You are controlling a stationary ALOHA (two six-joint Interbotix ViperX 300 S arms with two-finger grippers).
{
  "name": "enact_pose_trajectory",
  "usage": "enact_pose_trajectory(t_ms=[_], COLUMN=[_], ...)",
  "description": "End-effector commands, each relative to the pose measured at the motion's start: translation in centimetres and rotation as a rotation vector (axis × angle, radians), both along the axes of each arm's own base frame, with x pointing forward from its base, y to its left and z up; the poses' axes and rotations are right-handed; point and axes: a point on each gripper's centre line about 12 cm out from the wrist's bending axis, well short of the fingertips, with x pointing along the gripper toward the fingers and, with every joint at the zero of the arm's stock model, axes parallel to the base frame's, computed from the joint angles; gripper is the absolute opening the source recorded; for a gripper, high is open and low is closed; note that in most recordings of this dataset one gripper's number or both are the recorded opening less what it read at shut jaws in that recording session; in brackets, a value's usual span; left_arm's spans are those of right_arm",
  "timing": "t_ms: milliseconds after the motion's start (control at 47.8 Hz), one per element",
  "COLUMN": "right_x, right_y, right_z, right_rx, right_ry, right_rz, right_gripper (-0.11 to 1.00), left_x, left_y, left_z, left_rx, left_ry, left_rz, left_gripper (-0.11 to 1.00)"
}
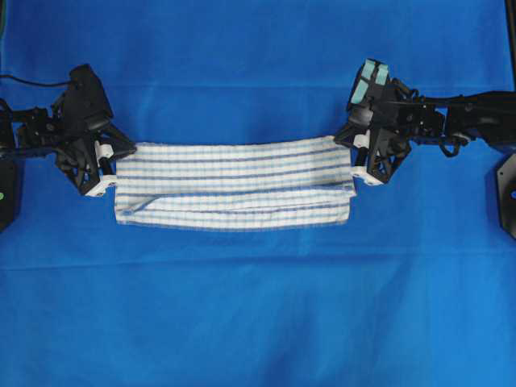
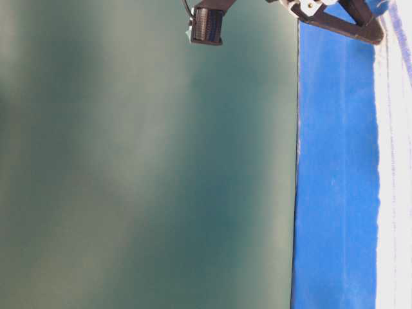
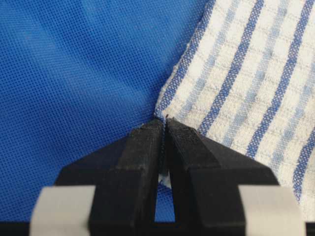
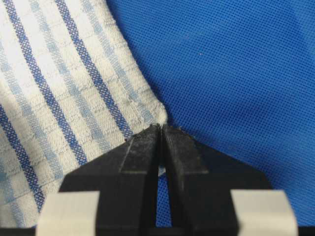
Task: Fold the blue towel.
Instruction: 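Grasp the folded strip's left and right ends with both grippers, then lift the strip and rotate it vertical, right gripper moving to the far side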
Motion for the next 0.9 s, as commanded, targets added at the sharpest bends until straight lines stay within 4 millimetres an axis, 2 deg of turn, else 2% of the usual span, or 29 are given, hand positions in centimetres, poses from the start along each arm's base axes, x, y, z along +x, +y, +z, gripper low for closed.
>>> enact_pose_trajectory(t_ms=[0,126,377,586,733,879], right_x=[0.4,0.4,-0.2,-1.3,-2.1,-2.5], right_y=[-0.1,-0.1,-0.2,0.1,0.3,0.4], right_z=[0.8,2.0,7.6,11.9,13.9,14.5], right_rx=[-0.008,-0.014,-0.057,-0.098,-0.113,-0.119], right_ry=[-0.022,-0.038,-0.091,-0.17,-0.22,-0.239], right_rz=[0.001,0.0,0.004,0.007,0.0,0.001], right_gripper=[0.03,0.03,0.03,0.03,0.03,0.03], left_x=[0.3,0.8,1.9,1.1,0.3,-0.1], left_y=[0.2,0.3,0.5,0.3,-0.4,-1.0], left_z=[0.3,1.6,6.6,10.7,12.4,12.7], left_rx=[0.0,-0.001,0.01,0.038,0.055,0.053], left_ry=[-0.003,-0.016,-0.065,-0.168,-0.24,-0.264], left_rz=[0.004,0.008,0.001,0.0,-0.017,-0.031], left_gripper=[0.01,0.01,0.01,0.01,0.01,0.01])
